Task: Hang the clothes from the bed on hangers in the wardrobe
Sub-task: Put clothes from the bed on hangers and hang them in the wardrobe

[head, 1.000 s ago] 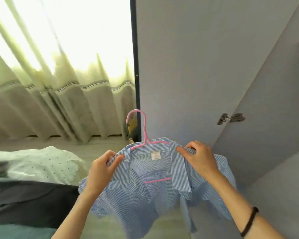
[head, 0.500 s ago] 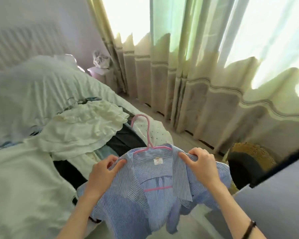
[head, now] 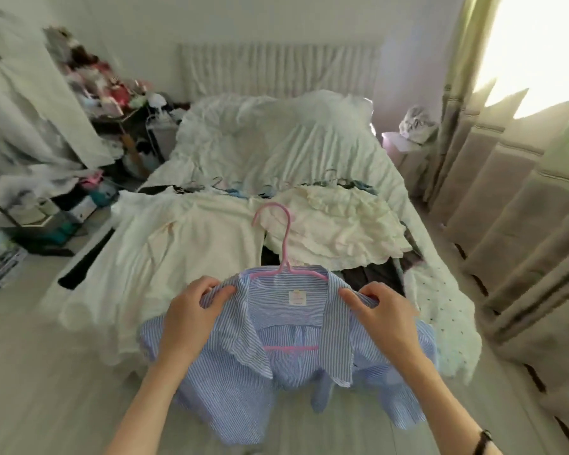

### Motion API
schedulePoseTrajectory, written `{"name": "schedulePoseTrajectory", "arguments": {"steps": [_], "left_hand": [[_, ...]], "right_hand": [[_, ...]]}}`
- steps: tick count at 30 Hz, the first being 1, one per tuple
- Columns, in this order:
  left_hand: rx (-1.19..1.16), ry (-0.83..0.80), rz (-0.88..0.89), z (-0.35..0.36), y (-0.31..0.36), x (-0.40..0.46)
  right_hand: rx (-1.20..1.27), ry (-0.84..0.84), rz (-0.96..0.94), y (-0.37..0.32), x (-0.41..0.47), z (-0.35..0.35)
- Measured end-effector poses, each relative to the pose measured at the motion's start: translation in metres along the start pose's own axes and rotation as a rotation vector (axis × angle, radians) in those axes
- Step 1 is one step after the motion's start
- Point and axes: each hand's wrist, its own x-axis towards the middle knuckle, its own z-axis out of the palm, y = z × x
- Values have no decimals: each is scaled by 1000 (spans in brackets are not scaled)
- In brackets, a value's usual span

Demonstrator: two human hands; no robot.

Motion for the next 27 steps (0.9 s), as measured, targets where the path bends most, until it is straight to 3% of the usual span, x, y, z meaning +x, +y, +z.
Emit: {"name": "schedulePoseTrajectory", "arguments": {"steps": [5,11,21,27], "left_hand": [[84,242,86,-34,-5,39],[149,351,156,-49,-13,129],[137,219,317,-40,-56,340],[214,105,352,-11,-80,450]], "right_hand": [[48,9,-128,-49,44,26],[61,32,-188,-91,123,57],[43,143,-120,-145,274,122],[9,127,-78,-156,373,157]]}}
